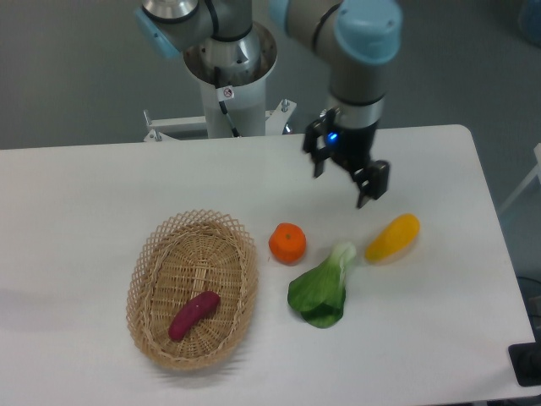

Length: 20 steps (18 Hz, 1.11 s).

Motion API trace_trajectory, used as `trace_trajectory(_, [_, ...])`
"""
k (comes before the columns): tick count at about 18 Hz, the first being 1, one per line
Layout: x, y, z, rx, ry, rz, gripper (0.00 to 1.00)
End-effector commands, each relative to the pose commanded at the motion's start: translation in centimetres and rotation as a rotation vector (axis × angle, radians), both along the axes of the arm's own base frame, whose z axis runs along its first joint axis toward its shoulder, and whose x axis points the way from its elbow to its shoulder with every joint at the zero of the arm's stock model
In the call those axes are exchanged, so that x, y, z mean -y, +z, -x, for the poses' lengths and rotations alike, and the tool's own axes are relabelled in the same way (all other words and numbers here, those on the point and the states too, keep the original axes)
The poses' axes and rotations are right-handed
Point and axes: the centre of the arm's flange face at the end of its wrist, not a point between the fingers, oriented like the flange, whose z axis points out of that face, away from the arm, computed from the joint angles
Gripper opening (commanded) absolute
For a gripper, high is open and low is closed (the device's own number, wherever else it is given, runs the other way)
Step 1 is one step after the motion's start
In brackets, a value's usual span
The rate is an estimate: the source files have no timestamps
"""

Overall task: Pick up the sweet potato from the basket
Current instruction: 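Move the open gripper over the wicker basket above the purple sweet potato, then lower the gripper into the basket and close it on the sweet potato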

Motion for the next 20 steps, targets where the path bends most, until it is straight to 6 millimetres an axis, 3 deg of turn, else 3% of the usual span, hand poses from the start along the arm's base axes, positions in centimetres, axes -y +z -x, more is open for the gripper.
trace_trajectory(2, [-2.0,-1.8,-1.3,0.006,0.019,-0.004,1.00])
trace_trajectory(4, [-2.8,-3.5,-2.7,0.030,0.007,0.012,1.00])
trace_trajectory(7, [-4.0,-3.8,-4.8,0.049,0.021,0.005,1.00])
trace_trajectory(9, [-6.0,-5.6,-6.8,0.060,-0.026,0.026,1.00])
trace_trajectory(12, [-8.9,-7.9,-8.1,0.052,-0.051,0.016,1.00])
trace_trajectory(20, [-13.8,-12.7,-10.7,0.056,-0.132,0.038,1.00])
